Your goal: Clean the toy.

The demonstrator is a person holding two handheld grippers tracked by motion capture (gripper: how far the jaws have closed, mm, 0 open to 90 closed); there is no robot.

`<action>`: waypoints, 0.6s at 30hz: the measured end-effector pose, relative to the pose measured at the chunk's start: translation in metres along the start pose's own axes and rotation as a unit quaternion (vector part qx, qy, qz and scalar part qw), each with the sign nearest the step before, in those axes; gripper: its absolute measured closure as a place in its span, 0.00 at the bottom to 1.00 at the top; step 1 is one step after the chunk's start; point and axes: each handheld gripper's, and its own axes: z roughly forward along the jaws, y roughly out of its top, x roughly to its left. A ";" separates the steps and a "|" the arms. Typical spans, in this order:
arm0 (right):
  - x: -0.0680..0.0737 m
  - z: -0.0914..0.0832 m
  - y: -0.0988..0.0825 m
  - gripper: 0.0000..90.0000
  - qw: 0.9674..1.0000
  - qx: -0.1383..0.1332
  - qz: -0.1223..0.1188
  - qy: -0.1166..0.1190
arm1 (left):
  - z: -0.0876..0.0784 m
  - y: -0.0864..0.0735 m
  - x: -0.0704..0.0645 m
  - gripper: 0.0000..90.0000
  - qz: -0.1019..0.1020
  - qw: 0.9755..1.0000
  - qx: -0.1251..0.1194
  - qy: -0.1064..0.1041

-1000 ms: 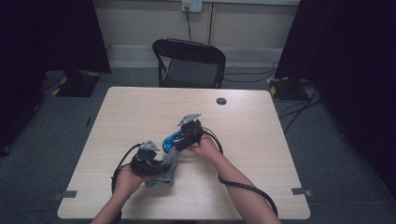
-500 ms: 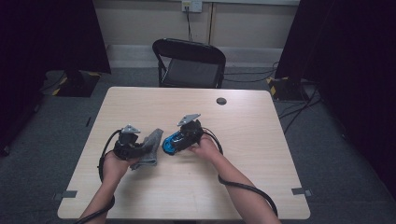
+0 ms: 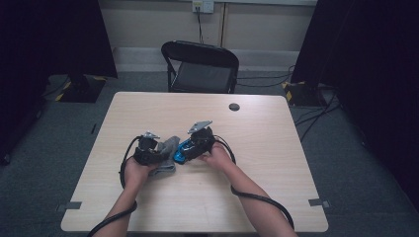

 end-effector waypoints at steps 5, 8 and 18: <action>0.000 0.000 -0.001 0.00 1.000 -0.004 -0.001 0.000 | 0.000 -0.002 -0.004 0.84 0.007 1.000 0.007 -0.005; 0.000 0.000 -0.001 0.00 1.000 -0.004 -0.001 0.000 | 0.000 -0.003 -0.010 0.84 0.021 1.000 0.016 -0.009; 0.000 0.000 -0.001 0.00 1.000 -0.004 0.000 0.000 | -0.004 -0.007 -0.024 0.84 0.047 0.998 0.039 -0.032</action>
